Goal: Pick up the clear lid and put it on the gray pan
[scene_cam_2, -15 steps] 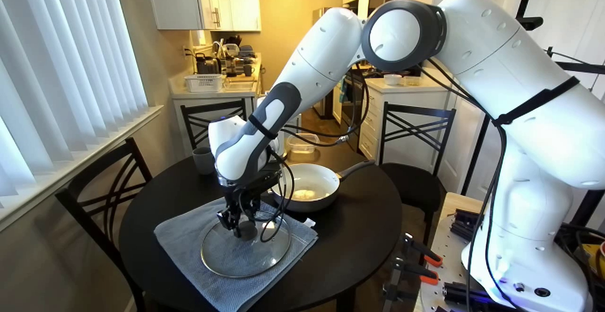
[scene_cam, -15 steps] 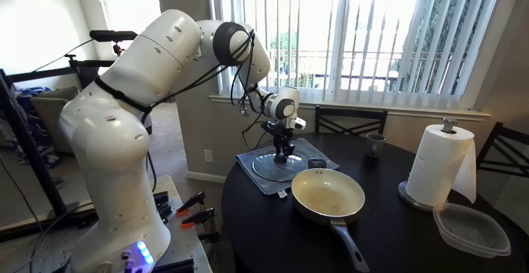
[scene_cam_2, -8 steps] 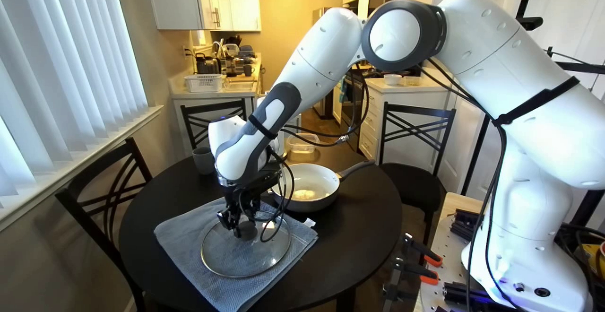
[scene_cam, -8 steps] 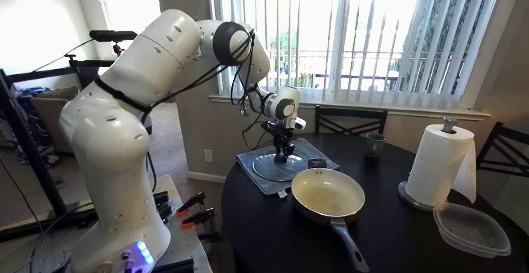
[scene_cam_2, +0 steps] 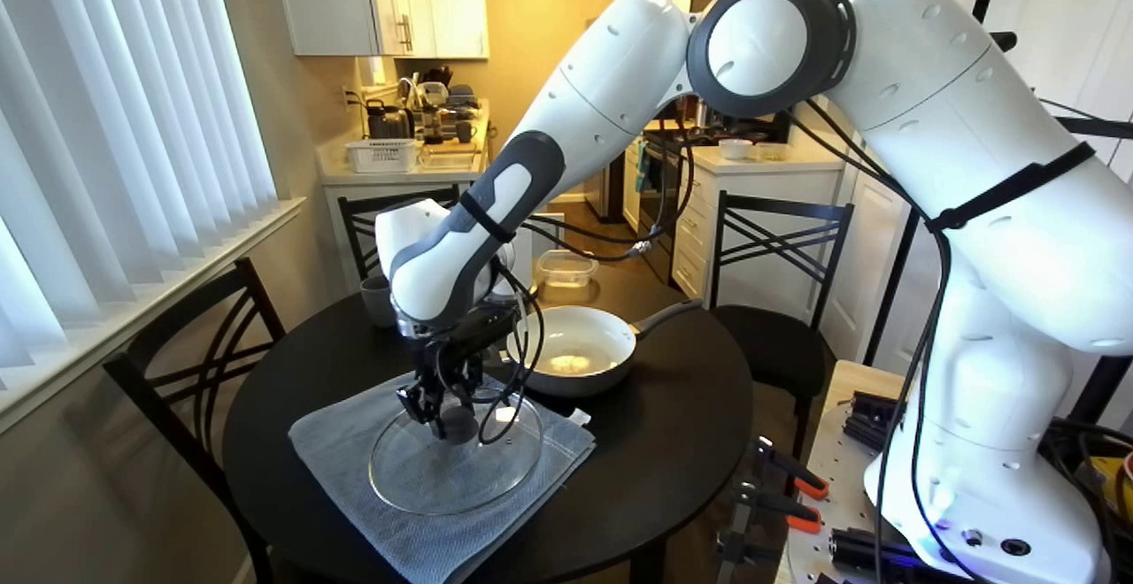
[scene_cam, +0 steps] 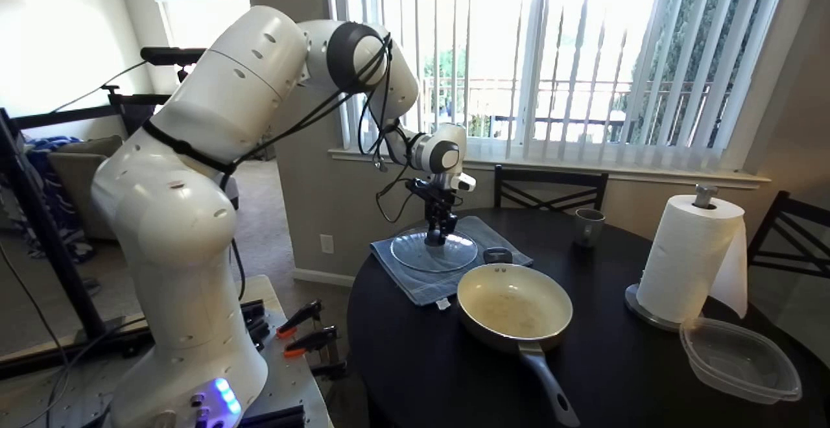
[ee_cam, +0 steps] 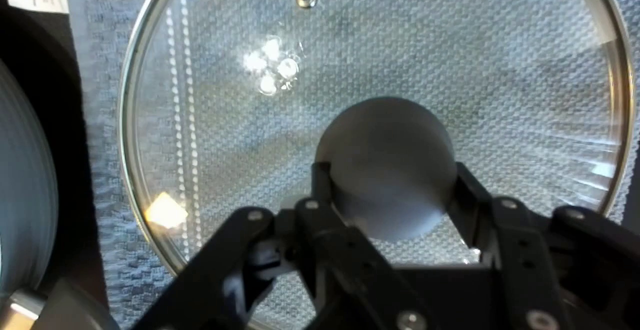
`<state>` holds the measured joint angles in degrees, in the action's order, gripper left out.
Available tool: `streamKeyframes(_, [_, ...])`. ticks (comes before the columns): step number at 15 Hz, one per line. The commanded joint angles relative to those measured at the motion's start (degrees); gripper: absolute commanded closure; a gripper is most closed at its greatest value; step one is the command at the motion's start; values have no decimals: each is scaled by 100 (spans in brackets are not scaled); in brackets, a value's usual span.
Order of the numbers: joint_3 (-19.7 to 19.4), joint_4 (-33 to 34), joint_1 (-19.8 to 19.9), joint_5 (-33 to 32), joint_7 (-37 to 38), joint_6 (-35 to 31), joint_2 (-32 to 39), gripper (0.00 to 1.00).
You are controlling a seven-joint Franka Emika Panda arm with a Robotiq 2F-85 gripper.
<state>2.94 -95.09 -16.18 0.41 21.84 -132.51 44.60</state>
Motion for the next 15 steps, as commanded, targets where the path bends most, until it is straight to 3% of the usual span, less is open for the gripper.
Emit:
streamKeyframes(1, [-15,-291,-80,86,216,415,-626,67])
streamKeyframes(6, [-124,-812,106,152,387,276,-1271,67])
streamKeyframes(15, [-409,-2524,1100,752,208,-441,-2766,67])
